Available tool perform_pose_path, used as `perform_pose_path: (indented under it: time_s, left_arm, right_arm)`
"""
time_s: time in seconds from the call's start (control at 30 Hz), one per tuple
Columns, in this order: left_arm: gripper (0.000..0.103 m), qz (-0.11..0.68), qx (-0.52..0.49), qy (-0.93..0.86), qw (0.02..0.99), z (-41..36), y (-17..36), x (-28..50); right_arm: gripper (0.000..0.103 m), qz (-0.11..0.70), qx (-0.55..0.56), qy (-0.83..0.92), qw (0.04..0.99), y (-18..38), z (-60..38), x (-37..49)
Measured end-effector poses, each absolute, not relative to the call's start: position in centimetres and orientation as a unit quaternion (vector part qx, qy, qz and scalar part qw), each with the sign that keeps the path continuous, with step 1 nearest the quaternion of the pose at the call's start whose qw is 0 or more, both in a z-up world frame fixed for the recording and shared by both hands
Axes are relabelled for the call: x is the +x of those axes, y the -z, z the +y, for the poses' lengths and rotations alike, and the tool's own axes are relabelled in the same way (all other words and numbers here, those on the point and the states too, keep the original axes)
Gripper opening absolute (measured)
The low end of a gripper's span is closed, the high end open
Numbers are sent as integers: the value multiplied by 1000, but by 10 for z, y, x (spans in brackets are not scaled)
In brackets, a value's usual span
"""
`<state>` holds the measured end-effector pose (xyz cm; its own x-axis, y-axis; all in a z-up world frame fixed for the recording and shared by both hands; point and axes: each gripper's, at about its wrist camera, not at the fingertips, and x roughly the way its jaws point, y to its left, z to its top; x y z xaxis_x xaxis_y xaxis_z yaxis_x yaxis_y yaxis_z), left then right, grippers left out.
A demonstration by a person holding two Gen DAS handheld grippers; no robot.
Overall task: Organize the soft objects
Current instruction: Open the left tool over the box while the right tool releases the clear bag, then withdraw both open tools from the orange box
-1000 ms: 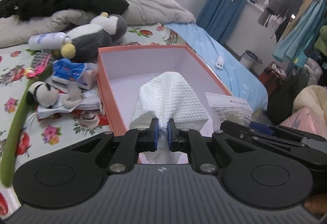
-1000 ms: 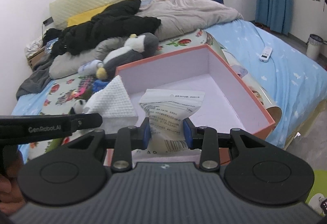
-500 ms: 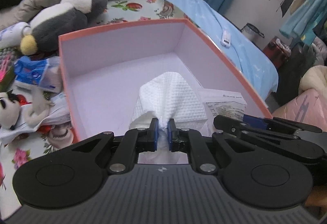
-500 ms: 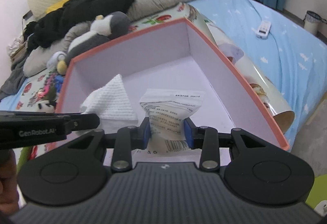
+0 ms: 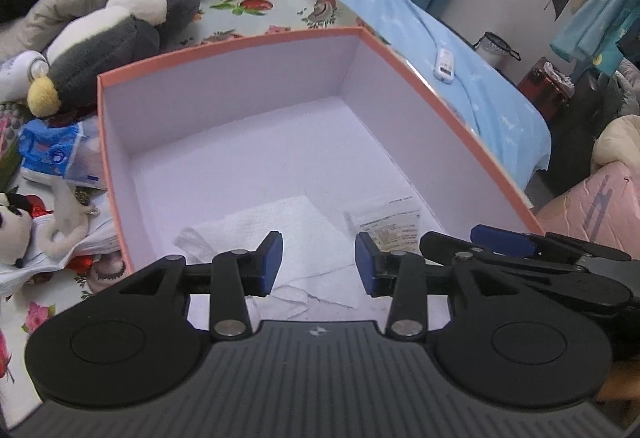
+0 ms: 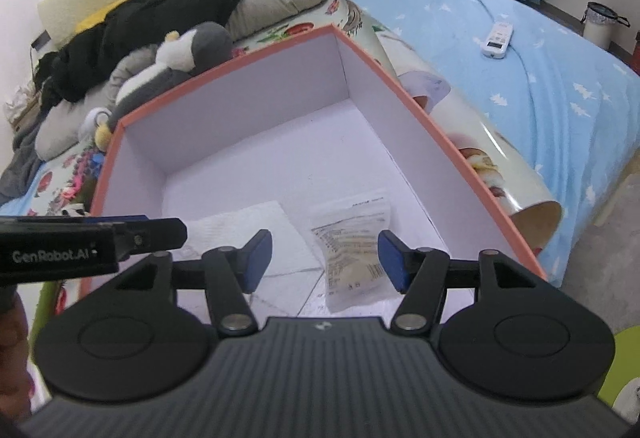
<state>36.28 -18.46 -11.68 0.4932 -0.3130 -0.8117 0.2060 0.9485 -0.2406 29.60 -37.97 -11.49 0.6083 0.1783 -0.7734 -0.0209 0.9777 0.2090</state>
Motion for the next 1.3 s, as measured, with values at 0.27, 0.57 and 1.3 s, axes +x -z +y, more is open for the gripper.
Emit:
perform_pose_path:
  time_s: [0.27, 0.57, 1.3]
  left_arm:
    - [46, 445, -52, 158, 880, -178, 76, 309]
    - [46, 398, -61, 157, 902, -155, 32, 224]
    - [46, 322, -66, 109, 938, -99, -15, 62]
  right_arm:
    - [61, 407, 92, -57, 907, 81, -377, 248]
    - [61, 366, 88, -71, 924, 42, -364, 181]
    - [61, 337, 66, -99, 934, 8, -328, 68]
